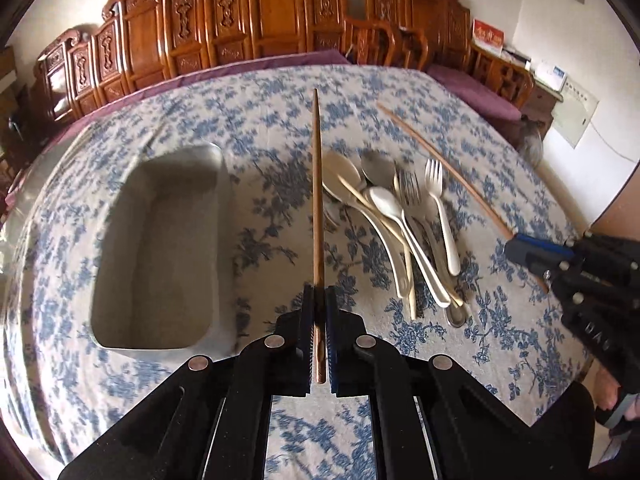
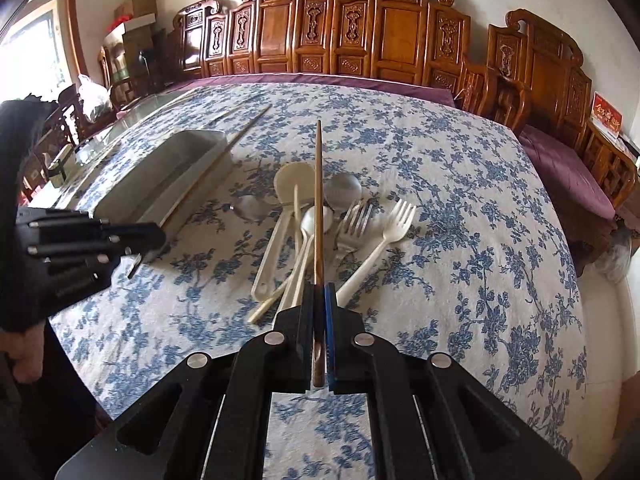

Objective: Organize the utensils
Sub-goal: 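Lift the chopstick with the right tool and carry it over the metal box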

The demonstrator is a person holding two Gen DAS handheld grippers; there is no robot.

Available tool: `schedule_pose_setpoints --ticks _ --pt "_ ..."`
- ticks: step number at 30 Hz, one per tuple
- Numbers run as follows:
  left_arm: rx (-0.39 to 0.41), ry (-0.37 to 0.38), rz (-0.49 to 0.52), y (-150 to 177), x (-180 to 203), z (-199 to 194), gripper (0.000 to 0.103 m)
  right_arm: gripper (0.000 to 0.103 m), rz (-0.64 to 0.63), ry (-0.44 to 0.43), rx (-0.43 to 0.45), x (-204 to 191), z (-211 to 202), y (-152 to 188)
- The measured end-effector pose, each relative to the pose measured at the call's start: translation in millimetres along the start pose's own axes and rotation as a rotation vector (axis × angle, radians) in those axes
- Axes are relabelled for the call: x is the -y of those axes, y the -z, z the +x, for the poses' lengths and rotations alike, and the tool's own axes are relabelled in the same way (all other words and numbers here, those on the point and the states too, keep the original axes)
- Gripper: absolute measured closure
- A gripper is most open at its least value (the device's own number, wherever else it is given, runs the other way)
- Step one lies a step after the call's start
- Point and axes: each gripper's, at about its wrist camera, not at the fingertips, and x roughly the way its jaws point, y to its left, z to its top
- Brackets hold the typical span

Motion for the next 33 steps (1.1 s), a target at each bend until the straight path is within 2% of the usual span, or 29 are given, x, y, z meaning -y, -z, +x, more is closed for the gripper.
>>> schedule_pose_setpoints --ticks 14,20,27,33 --pt "0.013 -0.055 -0.026 -8.2 -76.1 -29.0 0.099 0.097 -0.025 -0.063 0.016 -60.9 3.8 -22.9" --pt "-0.037 -0.063 -0.034 -7.1 -104.5 -18.9 0.098 0.097 -0.034 -0.09 0.016 -83.7 11.7 -30.8" --pt "-0.134 -0.046 -0.029 1.3 -121.4 6.5 0.098 0.097 -0.047 -0.102 0.011 -99.3 16.6 -35.7" --pt "-0.157 -0.051 -0.027 1.9 -127.0 17.6 0.098 0.097 -0.051 -0.106 0.005 -102.9 19.4 -36.2"
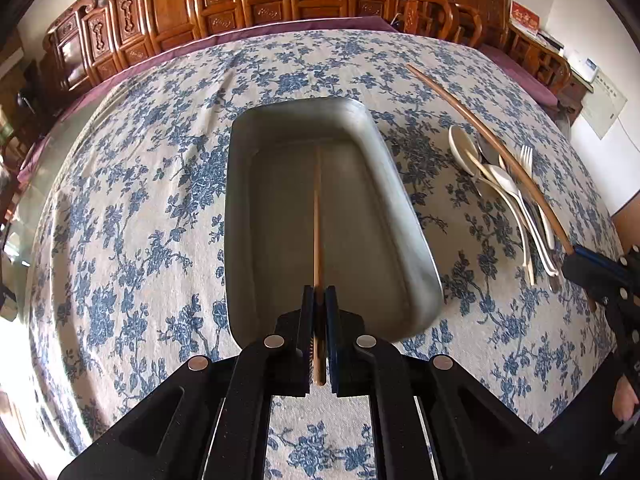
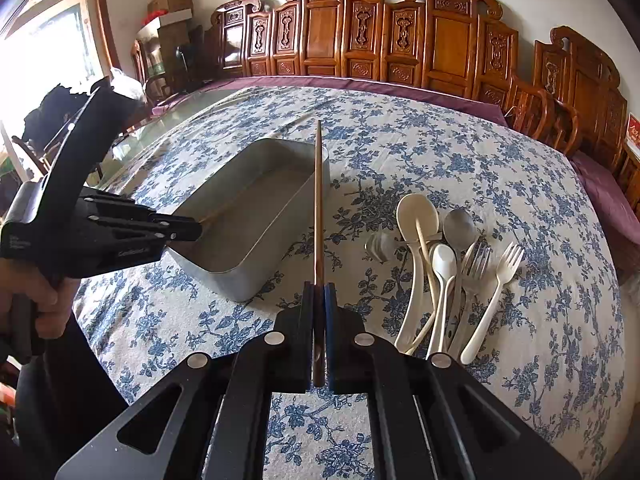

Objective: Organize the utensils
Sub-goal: 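Lift the chopstick with the right tool and carry it over the metal box, then lower the chopstick into the metal box and open the right tool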

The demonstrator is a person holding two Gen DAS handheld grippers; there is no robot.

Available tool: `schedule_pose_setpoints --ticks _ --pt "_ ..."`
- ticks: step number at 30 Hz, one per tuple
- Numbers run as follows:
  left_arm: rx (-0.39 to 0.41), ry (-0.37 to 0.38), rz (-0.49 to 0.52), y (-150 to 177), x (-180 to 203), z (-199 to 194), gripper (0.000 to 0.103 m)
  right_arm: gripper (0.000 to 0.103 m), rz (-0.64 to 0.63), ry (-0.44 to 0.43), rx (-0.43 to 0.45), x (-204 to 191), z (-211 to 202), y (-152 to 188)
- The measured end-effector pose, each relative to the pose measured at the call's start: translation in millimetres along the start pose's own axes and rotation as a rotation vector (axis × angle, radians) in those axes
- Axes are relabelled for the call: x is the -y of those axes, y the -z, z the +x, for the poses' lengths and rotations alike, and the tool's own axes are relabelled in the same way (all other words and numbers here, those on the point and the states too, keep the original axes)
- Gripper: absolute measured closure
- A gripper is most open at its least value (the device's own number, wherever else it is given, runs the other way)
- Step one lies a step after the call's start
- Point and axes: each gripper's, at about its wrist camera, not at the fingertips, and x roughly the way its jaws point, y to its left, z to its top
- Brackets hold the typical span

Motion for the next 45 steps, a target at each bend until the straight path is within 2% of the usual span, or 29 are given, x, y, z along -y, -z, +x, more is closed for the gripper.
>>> schedule_pose_setpoints --ticks 15,25,30,39,45 --pt "0.077 -0.013 -0.047 -15.2 -27.5 -13.8 0.098 0.097 0.006 -0.04 -0.014 -23.6 17.9 -17.4" --pt "0.133 -0.038 -0.086 -8.3 -60.9 -36.3 0.098 0.097 0.052 -0.102 -0.056 -52.3 61.7 -49.1" --pt "0.148 -0.044 -0.091 -6.2 -70.4 -44.2 0.098 0.097 0.071 -0.104 -0.1 -62.5 87.5 -58.7" --pt "0.169 -0.042 -0.092 -5.3 -75.4 -55.1 0.098 0.096 0.077 -0.089 -0.163 -68.6 116.8 -52.6" --pt "0.173 -0.039 -0.089 -3.8 -72.1 -58.0 0.098 0.089 0.057 -0.134 -0.147 -71.3 115.7 -51.4"
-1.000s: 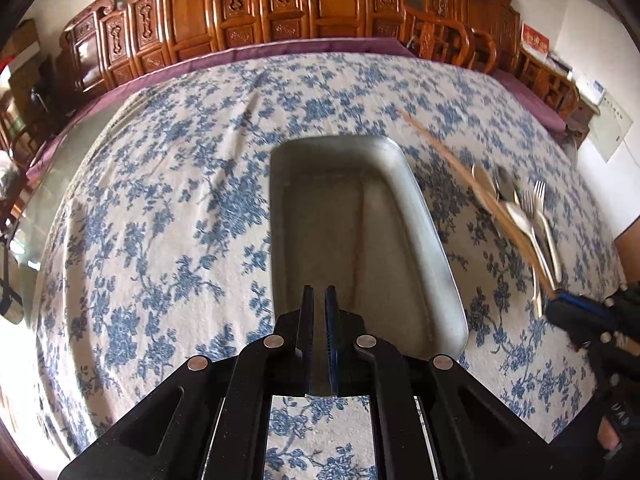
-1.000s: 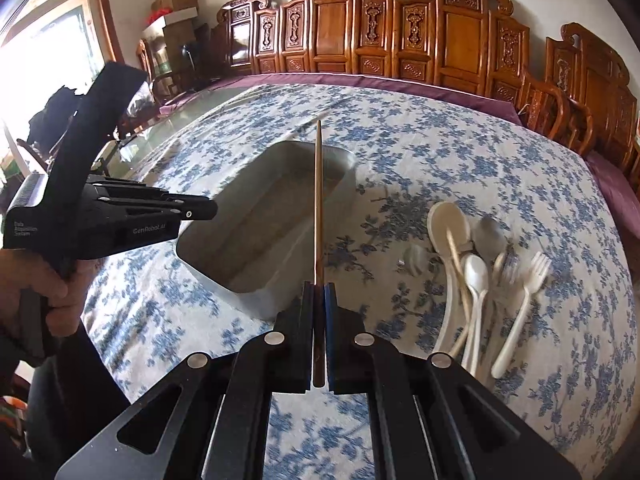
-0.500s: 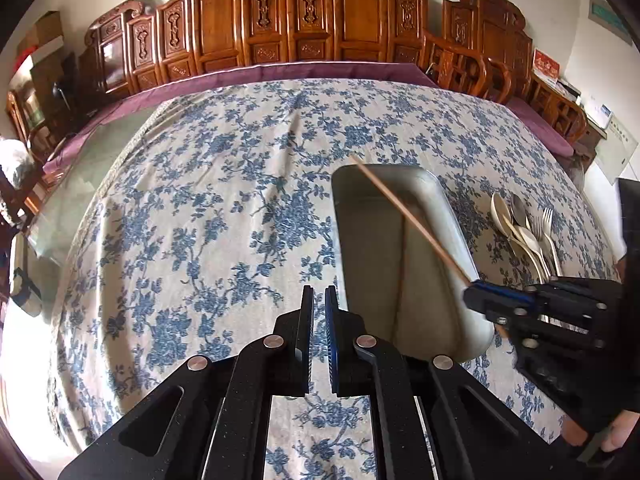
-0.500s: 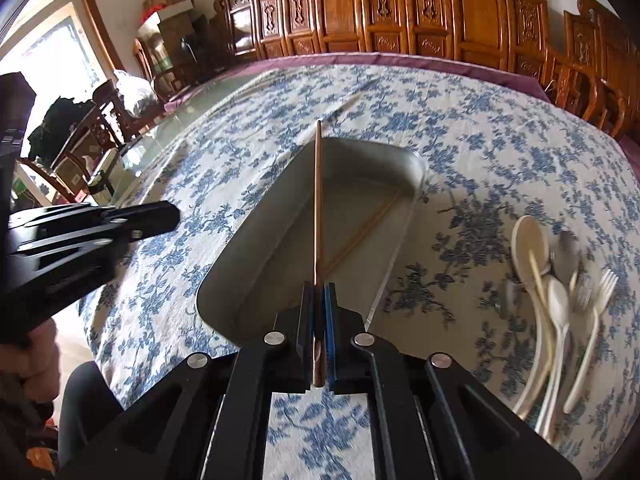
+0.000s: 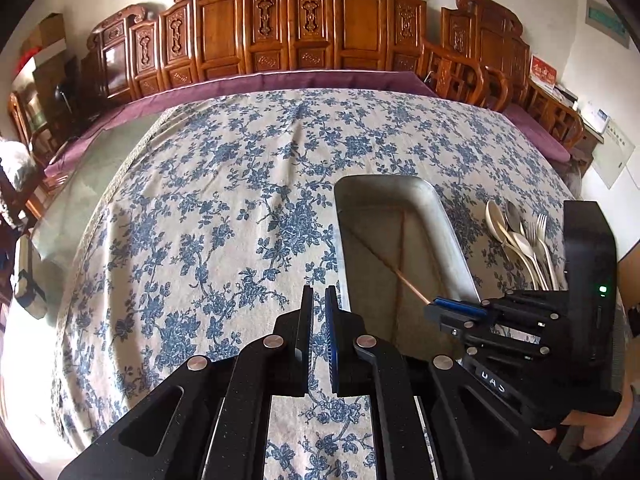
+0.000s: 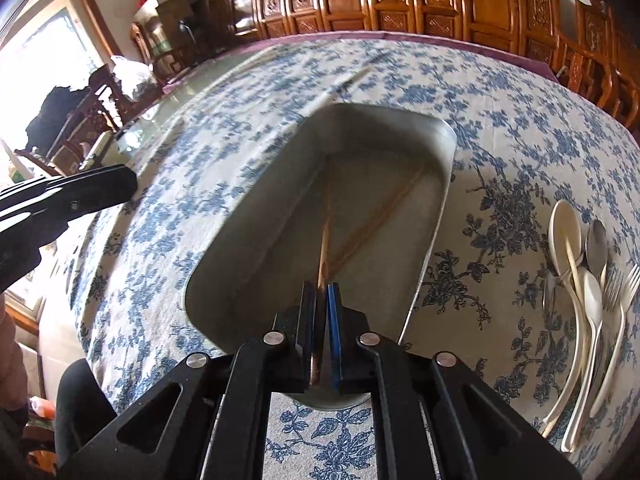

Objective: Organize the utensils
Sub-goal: 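Lower the chopstick into the metal box and open the right tool, then grasp another wooden chopstick with the right tool while the left tool grasps a metal spoon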

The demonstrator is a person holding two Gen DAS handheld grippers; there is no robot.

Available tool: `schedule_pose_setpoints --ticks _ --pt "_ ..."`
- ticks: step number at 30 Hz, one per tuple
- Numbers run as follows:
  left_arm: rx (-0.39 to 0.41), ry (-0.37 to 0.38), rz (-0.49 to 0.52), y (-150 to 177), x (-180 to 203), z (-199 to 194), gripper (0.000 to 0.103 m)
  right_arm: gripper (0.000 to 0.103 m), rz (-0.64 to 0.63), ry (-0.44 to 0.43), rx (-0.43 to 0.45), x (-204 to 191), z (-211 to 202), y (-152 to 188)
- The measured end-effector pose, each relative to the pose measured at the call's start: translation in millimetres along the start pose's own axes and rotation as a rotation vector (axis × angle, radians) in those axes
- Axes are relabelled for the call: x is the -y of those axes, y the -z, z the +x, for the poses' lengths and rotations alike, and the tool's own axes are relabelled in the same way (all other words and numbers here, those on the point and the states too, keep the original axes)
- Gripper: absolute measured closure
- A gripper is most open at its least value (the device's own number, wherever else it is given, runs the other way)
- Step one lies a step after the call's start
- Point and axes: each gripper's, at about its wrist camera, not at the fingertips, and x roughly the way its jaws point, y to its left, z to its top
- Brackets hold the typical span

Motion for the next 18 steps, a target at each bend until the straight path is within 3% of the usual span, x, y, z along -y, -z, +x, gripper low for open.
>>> schedule_pose_setpoints --ticks 1,3,8,12,18 --pt "0.001 0.0 0.001 0.1 1.0 -0.6 0.098 0.082 -0.005 -0.01 0.013 -0.5 -3.6 0.5" --pt "0.003 -0.001 0.004 0.4 3.7 -2.2 0.098 0.076 -0.008 -0.022 0.035 -0.7 -11.1 0.5" --pt "0.015 0.003 0.017 0.6 14.0 -9.3 0.097 0.076 -0.013 -0.029 0.09 4.4 -38.2 0.5" --pt "0.033 0.027 0.033 2.1 30.3 -16.0 0.088 0.076 -0.025 -0.005 0.145 16.4 -74.0 11.8" --pt "0.042 0.081 0.082 1.5 70.0 -14.6 0.087 0.076 -0.024 0.09 0.2 58.0 -118.4 40.5"
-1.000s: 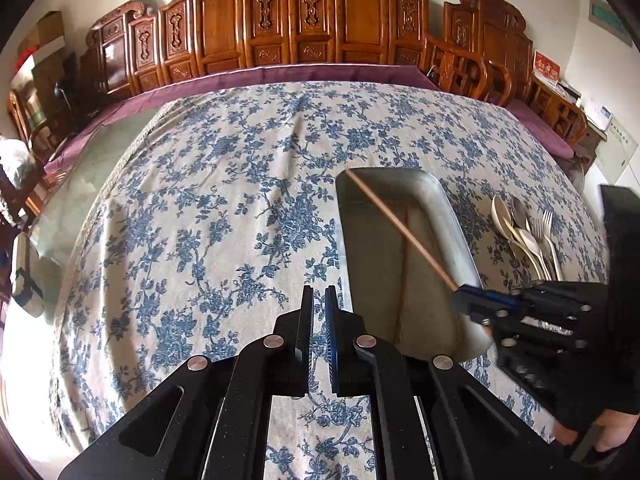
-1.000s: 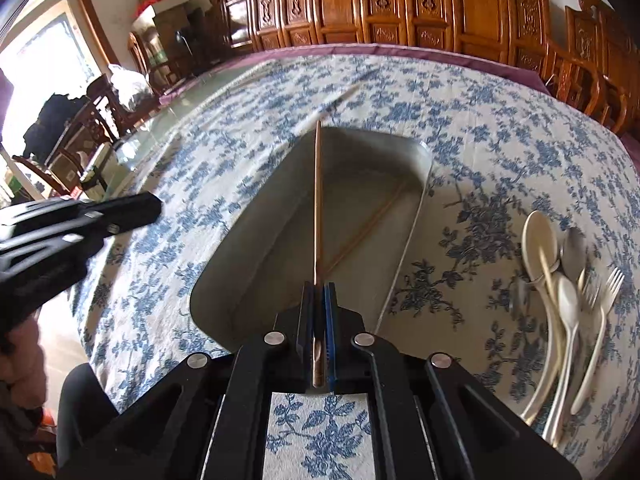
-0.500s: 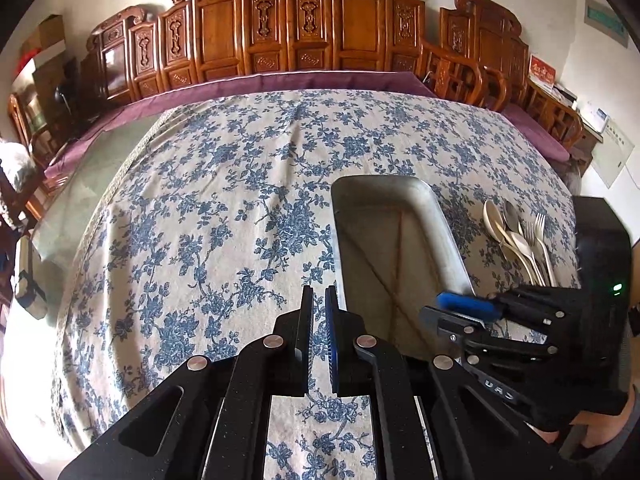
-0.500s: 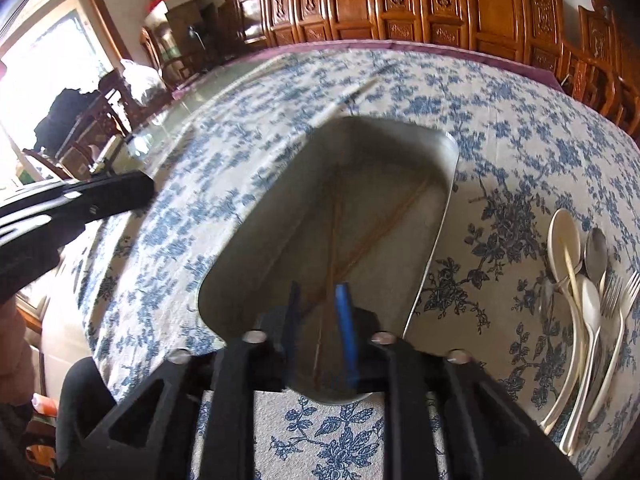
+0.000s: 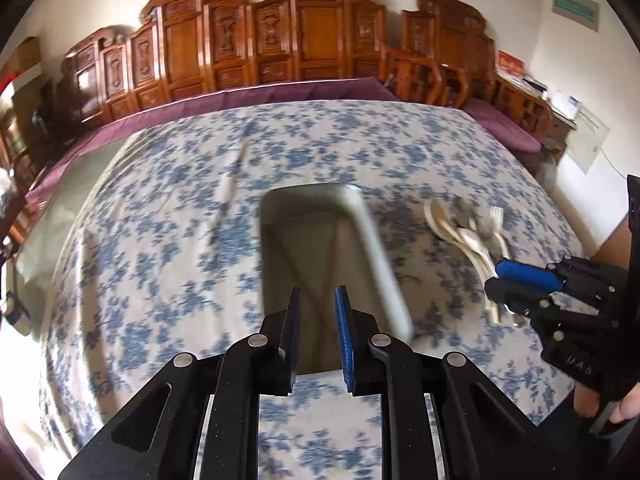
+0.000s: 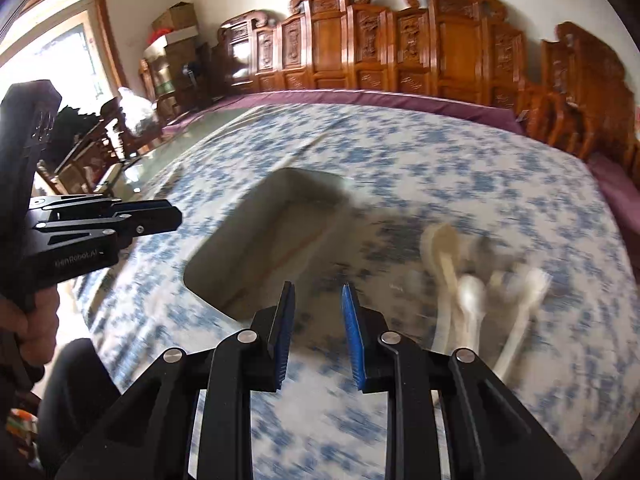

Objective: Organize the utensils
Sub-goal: 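Grasp another wooden chopstick with the right tool while the left tool grasps a metal spoon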

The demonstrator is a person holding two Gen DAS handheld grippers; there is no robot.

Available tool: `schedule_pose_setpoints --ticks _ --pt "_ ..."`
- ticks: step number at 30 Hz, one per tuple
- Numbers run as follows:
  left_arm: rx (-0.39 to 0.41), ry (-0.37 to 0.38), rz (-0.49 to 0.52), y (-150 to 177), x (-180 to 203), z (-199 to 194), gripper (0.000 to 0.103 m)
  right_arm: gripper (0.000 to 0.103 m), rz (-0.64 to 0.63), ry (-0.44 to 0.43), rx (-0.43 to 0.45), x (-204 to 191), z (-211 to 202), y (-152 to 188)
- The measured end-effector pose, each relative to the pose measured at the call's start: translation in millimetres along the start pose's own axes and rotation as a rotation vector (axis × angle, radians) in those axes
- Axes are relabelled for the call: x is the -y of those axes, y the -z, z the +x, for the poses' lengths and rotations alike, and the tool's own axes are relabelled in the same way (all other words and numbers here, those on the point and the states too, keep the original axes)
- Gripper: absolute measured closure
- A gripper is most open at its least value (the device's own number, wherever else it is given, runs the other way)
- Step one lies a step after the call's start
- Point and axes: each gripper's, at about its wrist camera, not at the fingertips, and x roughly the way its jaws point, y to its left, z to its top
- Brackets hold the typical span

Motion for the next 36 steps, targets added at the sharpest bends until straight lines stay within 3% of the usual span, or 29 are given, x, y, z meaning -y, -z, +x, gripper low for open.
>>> schedule_pose_setpoints --ticks 3,8,19,26,36 --pt "0.003 0.031 0.018 -2.2 21.0 6.3 0.08 0.076 0.001 0.052 0.006 24.5 -10.5 10.8" --pt "-0.008 0.081 0.039 -2.0 54.2 22.4 0.079 0.076 0.05 0.114 0.016 65.9 -12.6 26.4" --pt "-0.056 0.135 0.083 -11.3 107.0 70.9 0.074 0.076 0.133 0.136 0.002 120.4 3.9 44.6" --pt "-0.097 0.128 0.096 -30.8 120.3 106.1 0.074 0.076 0.158 0.131 -0.007 129.6 7.5 50.5" --pt "-0.242 0.185 -0.005 -42.0 112.7 158.5 0.074 0.076 0.166 0.117 0.006 130.0 6.0 49.0"
